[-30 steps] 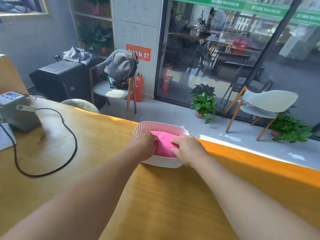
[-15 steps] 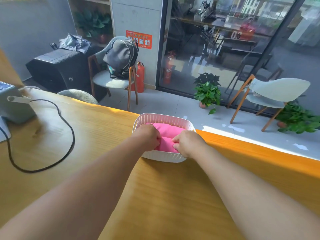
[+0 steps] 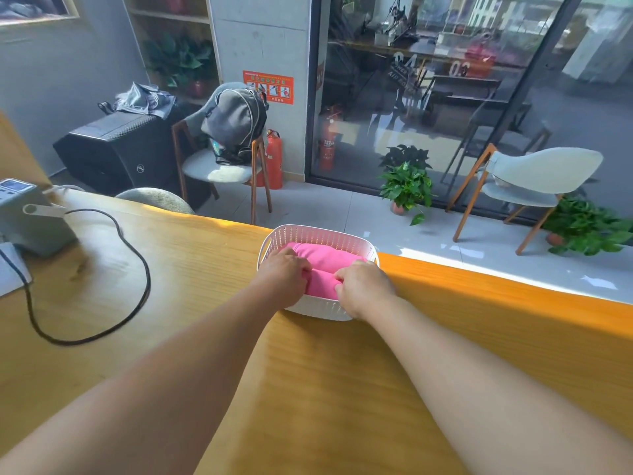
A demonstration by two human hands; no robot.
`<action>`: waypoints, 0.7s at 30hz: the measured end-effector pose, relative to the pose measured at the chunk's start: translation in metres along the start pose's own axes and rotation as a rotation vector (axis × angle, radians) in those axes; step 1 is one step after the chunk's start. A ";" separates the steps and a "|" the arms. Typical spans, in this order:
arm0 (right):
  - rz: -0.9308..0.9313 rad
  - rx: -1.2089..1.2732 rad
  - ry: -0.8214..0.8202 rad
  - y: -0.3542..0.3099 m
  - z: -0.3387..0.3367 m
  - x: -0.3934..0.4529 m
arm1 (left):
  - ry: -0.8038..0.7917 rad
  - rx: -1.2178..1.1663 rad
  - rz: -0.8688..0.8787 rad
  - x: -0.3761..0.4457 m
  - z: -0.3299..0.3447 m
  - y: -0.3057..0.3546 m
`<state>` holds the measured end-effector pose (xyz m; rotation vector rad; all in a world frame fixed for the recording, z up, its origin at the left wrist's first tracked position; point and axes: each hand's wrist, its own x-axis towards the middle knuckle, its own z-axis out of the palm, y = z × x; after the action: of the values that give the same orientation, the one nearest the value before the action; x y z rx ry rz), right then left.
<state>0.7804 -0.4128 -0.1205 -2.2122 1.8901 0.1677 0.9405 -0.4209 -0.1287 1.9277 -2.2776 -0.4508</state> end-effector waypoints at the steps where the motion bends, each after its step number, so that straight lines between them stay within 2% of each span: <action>1: -0.001 -0.005 -0.006 0.000 -0.001 0.000 | 0.006 -0.005 0.003 -0.001 -0.001 0.001; 4: 0.006 0.018 0.009 0.002 -0.005 0.001 | 0.024 -0.004 -0.002 -0.004 -0.006 0.003; 8: 0.049 0.120 0.079 0.000 -0.012 -0.003 | 0.139 -0.063 -0.049 -0.008 -0.012 0.008; 12: 0.138 0.193 0.124 0.005 -0.021 -0.015 | 0.149 -0.115 -0.116 -0.013 -0.024 0.030; 17: 0.272 0.384 0.246 0.030 -0.028 -0.066 | 0.208 -0.354 -0.196 -0.038 -0.019 0.076; 21: 0.397 0.631 0.260 0.066 -0.023 -0.121 | 0.149 -0.571 -0.188 -0.072 -0.003 0.136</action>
<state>0.6944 -0.3119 -0.0770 -1.4857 2.1106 -0.5974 0.8260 -0.3317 -0.0777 1.7984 -1.6416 -0.8382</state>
